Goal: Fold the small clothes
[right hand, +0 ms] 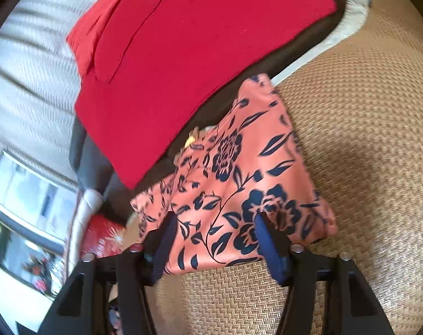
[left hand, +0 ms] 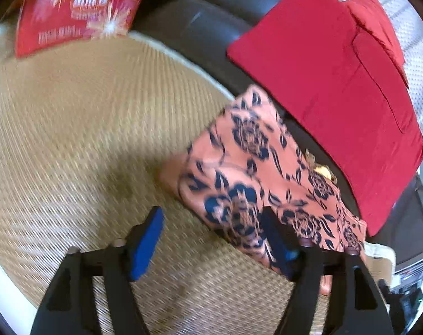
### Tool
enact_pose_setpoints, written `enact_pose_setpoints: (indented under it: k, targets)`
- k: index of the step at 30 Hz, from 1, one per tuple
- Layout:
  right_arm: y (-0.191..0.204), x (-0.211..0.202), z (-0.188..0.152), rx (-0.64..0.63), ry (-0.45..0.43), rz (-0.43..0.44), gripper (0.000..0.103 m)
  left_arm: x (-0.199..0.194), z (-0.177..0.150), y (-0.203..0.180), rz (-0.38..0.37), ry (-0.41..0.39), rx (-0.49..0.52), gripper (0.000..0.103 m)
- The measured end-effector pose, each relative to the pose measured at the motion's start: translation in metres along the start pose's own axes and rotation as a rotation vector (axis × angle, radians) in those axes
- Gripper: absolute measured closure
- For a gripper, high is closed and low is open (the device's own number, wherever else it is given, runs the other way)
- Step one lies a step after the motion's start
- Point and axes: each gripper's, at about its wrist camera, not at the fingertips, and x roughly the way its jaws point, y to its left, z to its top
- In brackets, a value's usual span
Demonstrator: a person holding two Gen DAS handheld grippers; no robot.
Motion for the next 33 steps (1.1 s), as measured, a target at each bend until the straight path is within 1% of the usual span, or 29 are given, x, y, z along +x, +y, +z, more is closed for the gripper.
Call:
enact_pose_setpoints:
  k: [1, 3, 4, 8, 9, 12, 13, 14, 16, 17, 20, 21, 22, 23, 24, 26, 27, 29, 30, 31, 32, 33]
  targets:
    - [0.003, 0.006, -0.001, -0.002, 0.005, -0.011, 0.053, 0.007, -0.003, 0.002, -0.013, 0.030, -0.034, 0.023]
    - [0.007, 0.017, -0.003, 0.013, 0.023, 0.002, 0.054, 0.018, -0.005, 0.002, -0.030, 0.072, -0.078, 0.023]
    - [0.010, 0.022, -0.004, 0.014, 0.029, 0.003, 0.054, 0.022, -0.005, 0.001, -0.034, 0.080, -0.088, 0.023]
    - [0.020, 0.042, -0.008, -0.001, 0.054, -0.004, 0.054, 0.032, 0.001, -0.002, -0.078, 0.058, -0.121, 0.023]
    - [0.021, 0.046, -0.009, 0.002, 0.061, -0.005, 0.054, 0.034, 0.002, -0.003, -0.080, 0.055, -0.127, 0.024]
    - [0.023, 0.054, -0.011, -0.001, 0.074, -0.013, 0.054, 0.038, 0.002, -0.004, -0.093, 0.033, -0.128, 0.028]
    - [0.023, 0.054, -0.010, -0.005, 0.076, -0.014, 0.054, 0.039, 0.003, -0.006, -0.099, 0.030, -0.120, 0.037]
    - [0.023, 0.056, -0.010, -0.008, 0.078, -0.015, 0.054, 0.040, 0.003, -0.007, -0.101, 0.029, -0.106, 0.051]
    - [0.026, 0.057, -0.011, -0.019, 0.080, -0.017, 0.054, 0.043, 0.003, -0.012, -0.077, 0.015, -0.078, 0.069]
    - [0.027, 0.058, -0.011, -0.025, 0.080, -0.021, 0.054, 0.044, 0.003, -0.013, -0.077, 0.013, -0.081, 0.069]
    - [0.028, 0.062, -0.013, -0.034, 0.089, -0.032, 0.054, 0.046, 0.004, -0.011, -0.091, 0.009, -0.104, 0.069]
    - [0.028, 0.065, -0.014, -0.033, 0.095, -0.041, 0.054, 0.046, 0.004, -0.009, -0.088, 0.009, -0.110, 0.067]
    - [0.025, 0.068, -0.014, -0.028, 0.106, -0.055, 0.054, 0.046, 0.004, -0.008, -0.095, 0.010, -0.124, 0.055]
    - [0.022, 0.072, -0.015, -0.018, 0.117, -0.069, 0.055, 0.048, 0.005, -0.006, -0.109, 0.019, -0.147, 0.034]
    - [0.019, 0.075, -0.016, -0.012, 0.122, -0.076, 0.057, 0.049, 0.005, -0.003, -0.121, 0.022, -0.167, 0.028]
    - [0.019, 0.077, -0.016, -0.019, 0.122, -0.094, 0.062, 0.049, 0.006, 0.000, -0.147, 0.014, -0.195, 0.027]
    - [0.019, 0.078, -0.016, -0.024, 0.123, -0.099, 0.062, 0.051, 0.007, 0.000, -0.156, 0.016, -0.195, 0.027]
    - [0.017, 0.079, -0.017, -0.035, 0.126, -0.105, 0.063, 0.054, 0.009, -0.002, -0.177, 0.013, -0.192, 0.030]
    - [0.017, 0.079, -0.017, -0.044, 0.127, -0.109, 0.064, 0.055, 0.009, -0.004, -0.181, 0.003, -0.188, 0.037]
    - [0.017, 0.079, -0.017, -0.047, 0.128, -0.108, 0.064, 0.056, 0.010, -0.005, -0.178, -0.006, -0.176, 0.060]
    - [0.017, 0.080, -0.017, -0.047, 0.128, -0.106, 0.064, 0.057, 0.011, -0.007, -0.167, -0.007, -0.159, 0.069]
    - [0.016, 0.079, -0.017, -0.044, 0.130, -0.103, 0.065, 0.058, 0.012, -0.007, -0.173, -0.009, -0.161, 0.070]
